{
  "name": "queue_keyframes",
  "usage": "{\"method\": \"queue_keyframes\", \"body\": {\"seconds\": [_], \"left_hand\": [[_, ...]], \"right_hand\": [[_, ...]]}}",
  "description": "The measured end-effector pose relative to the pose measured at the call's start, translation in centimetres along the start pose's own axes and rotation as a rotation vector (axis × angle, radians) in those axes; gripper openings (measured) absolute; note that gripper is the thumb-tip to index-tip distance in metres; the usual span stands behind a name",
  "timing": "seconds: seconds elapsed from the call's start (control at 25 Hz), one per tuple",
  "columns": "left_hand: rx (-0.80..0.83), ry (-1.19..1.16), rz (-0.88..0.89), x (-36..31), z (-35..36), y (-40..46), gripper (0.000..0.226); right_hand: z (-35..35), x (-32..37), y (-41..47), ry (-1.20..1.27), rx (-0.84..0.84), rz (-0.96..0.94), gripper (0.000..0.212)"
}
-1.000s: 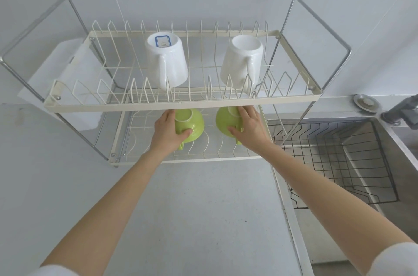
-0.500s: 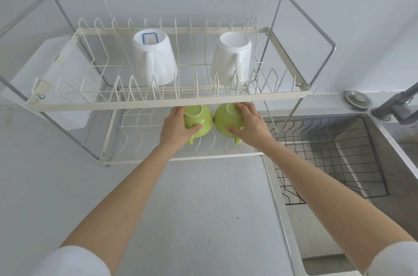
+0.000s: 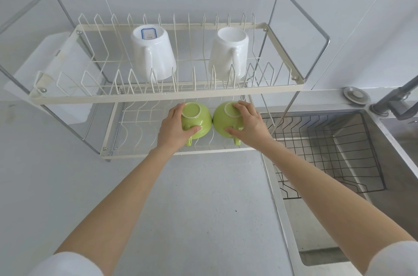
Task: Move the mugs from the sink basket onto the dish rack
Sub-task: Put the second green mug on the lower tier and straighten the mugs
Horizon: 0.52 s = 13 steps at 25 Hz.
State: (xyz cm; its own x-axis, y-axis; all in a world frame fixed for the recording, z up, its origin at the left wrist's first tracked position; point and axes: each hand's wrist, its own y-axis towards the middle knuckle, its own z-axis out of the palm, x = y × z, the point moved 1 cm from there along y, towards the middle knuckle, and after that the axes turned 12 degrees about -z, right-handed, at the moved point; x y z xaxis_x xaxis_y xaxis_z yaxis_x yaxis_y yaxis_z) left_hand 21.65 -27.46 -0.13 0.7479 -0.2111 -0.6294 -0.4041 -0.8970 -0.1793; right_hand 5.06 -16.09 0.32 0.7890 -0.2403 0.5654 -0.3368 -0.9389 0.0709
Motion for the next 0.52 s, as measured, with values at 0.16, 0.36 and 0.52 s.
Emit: {"method": "queue_keyframes", "body": {"seconds": [0.16, 0.36, 0.52], "left_hand": [[-0.009, -0.009, -0.004, 0.18, 0.18, -0.82, 0.078], [-0.015, -0.014, -0.002, 0.39, 0.27, -1.17, 0.078], [-0.011, -0.019, -0.01, 0.61, 0.33, -1.03, 0.078]], "right_hand": [[0.03, 0.15, -0.73, -0.009, 0.011, -0.003, 0.071], [-0.07, 0.22, -0.79, -0.011, 0.016, 0.006, 0.071], [-0.02, 0.33, -0.87, -0.003, 0.015, 0.004, 0.07]]}}
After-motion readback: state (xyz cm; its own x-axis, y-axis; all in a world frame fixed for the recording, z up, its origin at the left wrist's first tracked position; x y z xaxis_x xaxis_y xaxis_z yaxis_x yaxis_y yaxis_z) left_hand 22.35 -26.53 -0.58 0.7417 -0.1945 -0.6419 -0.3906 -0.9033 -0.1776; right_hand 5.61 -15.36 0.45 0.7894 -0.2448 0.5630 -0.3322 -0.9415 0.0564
